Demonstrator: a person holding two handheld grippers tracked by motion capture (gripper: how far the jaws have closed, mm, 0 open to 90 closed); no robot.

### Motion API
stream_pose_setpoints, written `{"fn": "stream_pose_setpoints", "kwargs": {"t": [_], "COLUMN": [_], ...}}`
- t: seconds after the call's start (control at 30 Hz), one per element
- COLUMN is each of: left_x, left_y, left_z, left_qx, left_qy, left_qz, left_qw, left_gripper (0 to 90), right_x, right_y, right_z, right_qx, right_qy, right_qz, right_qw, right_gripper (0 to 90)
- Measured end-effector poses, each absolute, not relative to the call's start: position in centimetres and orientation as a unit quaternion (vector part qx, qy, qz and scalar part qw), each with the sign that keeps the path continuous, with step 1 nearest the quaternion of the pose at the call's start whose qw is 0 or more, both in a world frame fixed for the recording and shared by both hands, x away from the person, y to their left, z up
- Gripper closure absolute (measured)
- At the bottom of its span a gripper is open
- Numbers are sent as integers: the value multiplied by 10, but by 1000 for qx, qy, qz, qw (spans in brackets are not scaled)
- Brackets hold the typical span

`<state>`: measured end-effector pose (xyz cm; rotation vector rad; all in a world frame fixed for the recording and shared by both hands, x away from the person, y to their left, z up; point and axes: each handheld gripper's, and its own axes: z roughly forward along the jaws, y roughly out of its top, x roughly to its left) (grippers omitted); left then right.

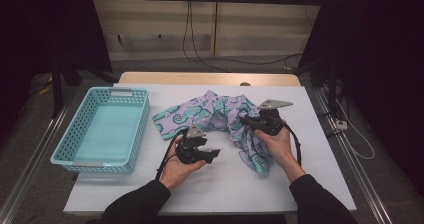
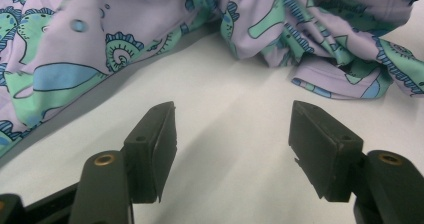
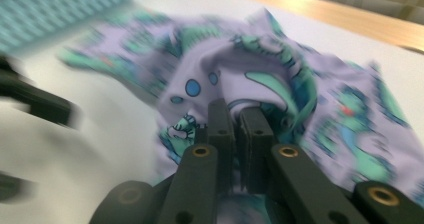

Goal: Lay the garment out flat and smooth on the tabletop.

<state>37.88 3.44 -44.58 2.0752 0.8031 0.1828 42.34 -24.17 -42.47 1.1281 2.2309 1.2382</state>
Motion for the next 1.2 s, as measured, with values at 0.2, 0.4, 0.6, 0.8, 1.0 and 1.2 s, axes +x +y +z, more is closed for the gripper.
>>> {"fn": "stream_pose_setpoints", "kwargs": {"t": [0.2,0.4,0.6,0.8,1.0,1.2], "left_x": [379,375,373,367,362,364], "left_y": [36,37,40,47,53,51], "left_z": [-446,-441,-438,-433,-434,-440], "left_qx": [834,829,829,825,827,832], "left_qy": [325,317,318,322,320,321], "left_qz": [82,93,108,111,115,108], "left_qw": [439,450,447,450,448,440], "left_gripper": [292,228,161,161,162,162], "right_x": [427,405,367,337,331,326], "right_y": [-249,-245,-234,-221,-221,-227], "right_z": [-442,-424,-413,-430,-446,-445], "right_qx": [421,392,355,335,343,325], "right_qy": [798,799,812,841,859,865], "right_qz": [385,413,423,403,351,326], "right_qw": [195,193,190,136,146,199], "right_gripper": [728,602,614,705,704,600]}}
